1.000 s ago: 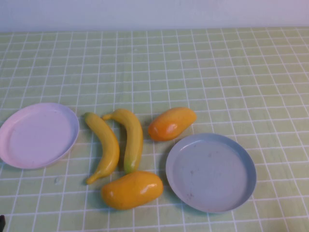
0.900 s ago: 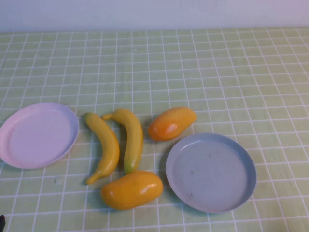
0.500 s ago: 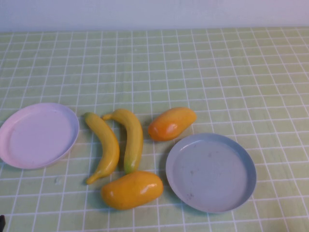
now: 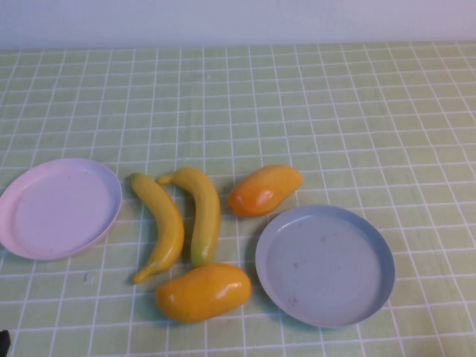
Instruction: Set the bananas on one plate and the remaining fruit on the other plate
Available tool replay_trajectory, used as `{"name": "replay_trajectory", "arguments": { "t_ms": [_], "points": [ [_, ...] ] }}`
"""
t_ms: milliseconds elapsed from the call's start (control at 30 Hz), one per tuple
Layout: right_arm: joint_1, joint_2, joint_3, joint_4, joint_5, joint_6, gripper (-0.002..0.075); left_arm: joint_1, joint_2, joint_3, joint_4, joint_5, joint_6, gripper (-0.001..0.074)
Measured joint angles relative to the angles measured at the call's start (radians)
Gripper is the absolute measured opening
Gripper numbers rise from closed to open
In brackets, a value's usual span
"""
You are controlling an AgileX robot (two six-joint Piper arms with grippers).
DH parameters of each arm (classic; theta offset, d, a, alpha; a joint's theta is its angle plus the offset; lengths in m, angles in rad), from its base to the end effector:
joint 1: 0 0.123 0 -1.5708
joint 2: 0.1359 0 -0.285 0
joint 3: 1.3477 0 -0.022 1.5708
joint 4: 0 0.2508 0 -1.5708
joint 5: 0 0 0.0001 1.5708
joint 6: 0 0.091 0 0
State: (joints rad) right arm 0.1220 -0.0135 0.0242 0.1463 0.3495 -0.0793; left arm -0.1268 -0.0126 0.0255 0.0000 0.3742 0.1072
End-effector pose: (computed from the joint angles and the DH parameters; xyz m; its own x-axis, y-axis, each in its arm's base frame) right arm 0.0521 0.0110 0.1746 -0.2737 0.0250 -0.9615 -0.1536 0.9857 0.0694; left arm 0.0521 -0.0066 0.1716 -0.2778 0.1433 -0.9499 0.1571 0.9823 0.1022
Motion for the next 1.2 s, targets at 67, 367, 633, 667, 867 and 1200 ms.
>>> {"name": "replay_trajectory", "arguments": {
  "t_ms": [67, 367, 633, 667, 867, 1200],
  "points": [
    [0.000, 0.000, 0.000, 0.000, 0.000, 0.000, -0.0017, 0.000, 0.000, 0.000, -0.069, -0.009, 0.000, -0.0004],
    [0.000, 0.000, 0.000, 0.000, 0.000, 0.000, -0.0017, 0.000, 0.000, 0.000, -0.333, -0.101, -0.030, -0.0003],
    [0.000, 0.000, 0.000, 0.000, 0.000, 0.000, -0.0017, 0.000, 0.000, 0.000, -0.578, -0.227, -0.040, -0.0003],
    [0.000, 0.000, 0.000, 0.000, 0.000, 0.000, -0.0017, 0.000, 0.000, 0.000, -0.584, -0.236, -0.041, -0.0003],
    [0.000, 0.000, 0.000, 0.000, 0.000, 0.000, -0.0017, 0.000, 0.000, 0.000, -0.625, -0.268, -0.132, -0.0003],
    [0.000, 0.000, 0.000, 0.000, 0.000, 0.000, -0.0017, 0.000, 0.360, -0.322, -0.632, 0.122, -0.057, -0.0004]
  ]
}}
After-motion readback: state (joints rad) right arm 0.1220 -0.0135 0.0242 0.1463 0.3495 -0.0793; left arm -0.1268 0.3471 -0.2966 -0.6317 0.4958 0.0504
